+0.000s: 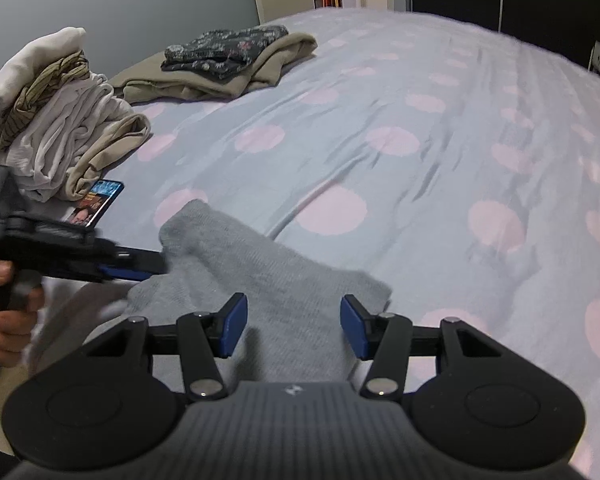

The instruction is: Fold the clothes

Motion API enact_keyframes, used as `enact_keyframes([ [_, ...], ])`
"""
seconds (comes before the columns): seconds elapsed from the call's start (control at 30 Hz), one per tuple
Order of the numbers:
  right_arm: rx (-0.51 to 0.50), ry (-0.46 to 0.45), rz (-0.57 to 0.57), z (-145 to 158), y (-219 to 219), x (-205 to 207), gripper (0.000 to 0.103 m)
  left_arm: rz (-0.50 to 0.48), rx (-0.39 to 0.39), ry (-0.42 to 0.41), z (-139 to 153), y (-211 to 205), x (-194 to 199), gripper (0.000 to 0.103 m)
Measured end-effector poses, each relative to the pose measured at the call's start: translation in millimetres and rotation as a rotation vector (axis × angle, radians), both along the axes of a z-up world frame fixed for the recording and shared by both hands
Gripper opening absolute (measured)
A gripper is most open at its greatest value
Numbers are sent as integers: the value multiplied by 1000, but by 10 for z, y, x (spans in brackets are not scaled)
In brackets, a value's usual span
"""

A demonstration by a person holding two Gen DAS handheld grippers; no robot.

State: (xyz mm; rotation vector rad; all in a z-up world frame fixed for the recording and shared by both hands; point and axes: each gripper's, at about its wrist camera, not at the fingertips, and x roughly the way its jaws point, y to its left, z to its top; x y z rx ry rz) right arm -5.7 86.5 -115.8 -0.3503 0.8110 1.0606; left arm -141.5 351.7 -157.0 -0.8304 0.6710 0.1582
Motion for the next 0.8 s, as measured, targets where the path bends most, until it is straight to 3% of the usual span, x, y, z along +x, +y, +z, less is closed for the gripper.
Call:
enact_keyframes([
  [0.1,0,-1,-36,-34,-2,66,55,-86,242,-63,317,-246,11,25],
  [0.17,0,-3,-58,-82,17,84,55,-154,350,-135,469,-409,97,44],
  [0.2,8,-15,-72,-110,36,86,55,-179,372,-170,500,-468,162,49],
  [0.3,33,-54,-97,-203,114,80,50,-249,376,-190,509,-609,458,48],
  [0.47,-17,-53,-71,-505,261,101,47,-333,424,-32,253,-792,813,35],
  [0.57,-20,-69,-111,-586,215,232,53,-349,484,22,105,-857,809,31],
  [0.73,87,14,-183,-557,26,352,55,-289,423,-54,216,-763,569,26],
  [0.8,138,21,-188,-483,-85,284,54,-260,449,-111,312,-768,391,28],
])
